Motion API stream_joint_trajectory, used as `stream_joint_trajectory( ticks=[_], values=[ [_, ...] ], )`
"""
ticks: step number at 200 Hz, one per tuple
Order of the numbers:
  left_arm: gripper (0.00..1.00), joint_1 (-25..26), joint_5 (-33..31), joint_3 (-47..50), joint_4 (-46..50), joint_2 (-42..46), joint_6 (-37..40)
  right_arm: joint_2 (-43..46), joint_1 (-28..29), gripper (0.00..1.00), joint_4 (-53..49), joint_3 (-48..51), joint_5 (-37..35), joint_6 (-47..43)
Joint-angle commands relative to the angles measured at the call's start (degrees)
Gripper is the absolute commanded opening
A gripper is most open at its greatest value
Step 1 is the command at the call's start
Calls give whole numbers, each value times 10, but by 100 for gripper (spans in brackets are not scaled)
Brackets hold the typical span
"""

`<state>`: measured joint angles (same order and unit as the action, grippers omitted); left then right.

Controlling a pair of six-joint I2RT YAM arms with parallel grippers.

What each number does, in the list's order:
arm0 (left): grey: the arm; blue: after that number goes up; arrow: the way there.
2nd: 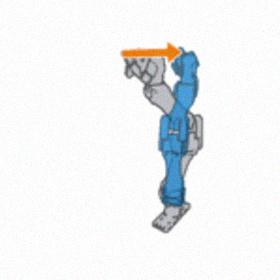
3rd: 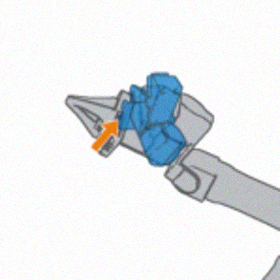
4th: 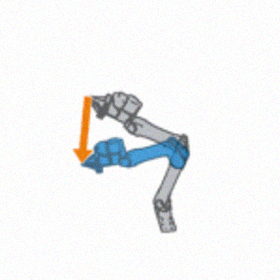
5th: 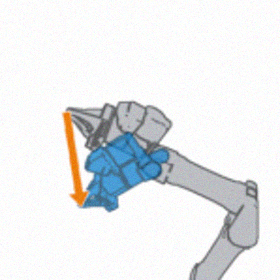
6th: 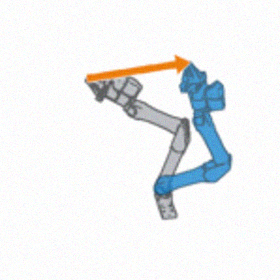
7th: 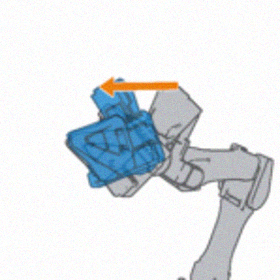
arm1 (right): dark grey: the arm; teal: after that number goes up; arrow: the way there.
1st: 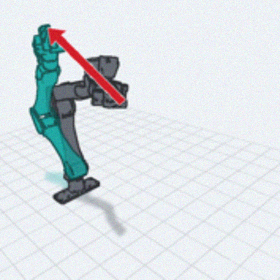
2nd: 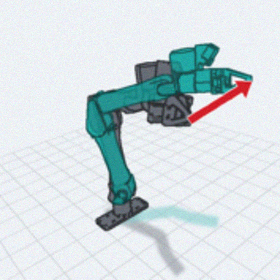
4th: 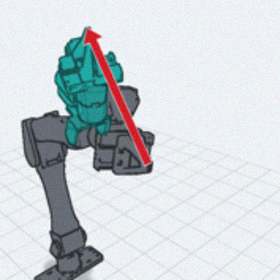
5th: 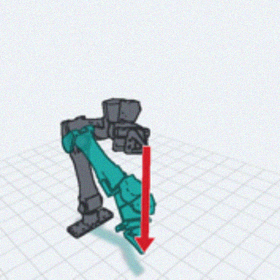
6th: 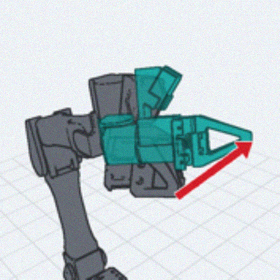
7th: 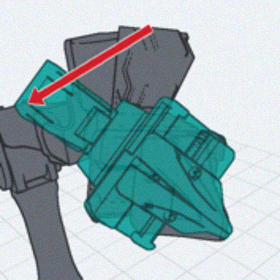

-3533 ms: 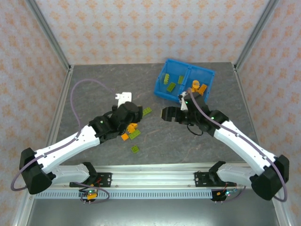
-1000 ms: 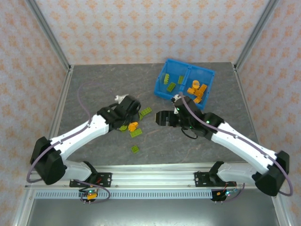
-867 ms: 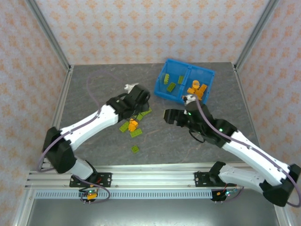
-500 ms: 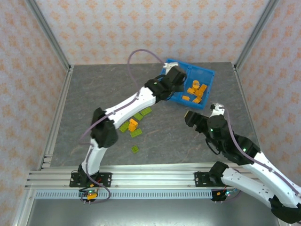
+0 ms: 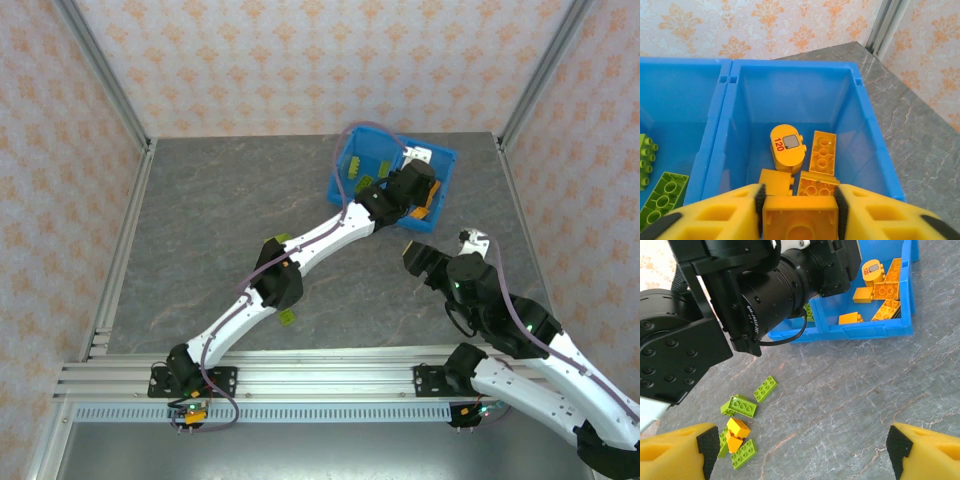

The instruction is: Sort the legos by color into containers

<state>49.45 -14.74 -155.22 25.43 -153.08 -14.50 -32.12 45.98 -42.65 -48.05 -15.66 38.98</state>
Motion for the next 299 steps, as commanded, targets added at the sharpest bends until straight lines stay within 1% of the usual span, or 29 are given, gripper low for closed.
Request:
stream_joint_trajectory(
  ticks=[1,12,40,57,74,87,108,117,139,159,175,193,214,231,240,247,272,292,299],
  values=[
    [51,-3,-21,-29,-21,13,10,4,2,88,-9,3,-13,5],
    [54,-3,-11,-29,-8,22,-3,3,2,88,-4,4,-14,5],
    [55,-2,-9,-27,21,58,-14,-3,2,88,4,4,-13,5],
    [55,-2,0,-21,56,93,-22,-10,2,88,6,2,-14,4],
    [55,-2,19,31,78,155,-30,-20,2,88,8,-2,-15,1],
    [54,-2,28,143,50,236,-28,-36,2,88,15,-5,-9,-4],
    [54,-2,28,402,-79,409,-7,-72,2,88,41,-12,24,-24],
    [54,-3,22,490,-111,482,6,-94,2,88,57,-16,43,-35],
    [54,-3,0,644,-119,626,46,-166,2,87,109,-28,112,-66],
    [55,-3,-2,760,-103,753,95,-266,8,86,154,-54,175,-79],
    [57,-2,25,835,-58,848,148,-350,35,86,172,-91,201,-91],
    [69,-2,63,907,11,948,210,-448,83,86,172,-137,218,-112],
    [85,-2,102,968,105,1054,271,-545,137,86,148,-185,240,-128],
    [99,-2,167,994,195,1123,318,-608,167,87,131,-210,259,-127],
    [100,-2,215,1000,250,1151,362,-636,176,87,125,-219,270,-122],
    [100,-2,240,1006,283,1173,393,-655,183,87,121,-225,276,-118],
    [100,-2,262,1034,361,1244,456,-713,198,87,97,-252,285,-126],
    [100,-2,331,1062,427,1281,549,-762,206,85,53,-294,296,-152],
    [100,-2,347,1074,438,1290,568,-777,209,84,35,-311,296,-161]
  ],
)
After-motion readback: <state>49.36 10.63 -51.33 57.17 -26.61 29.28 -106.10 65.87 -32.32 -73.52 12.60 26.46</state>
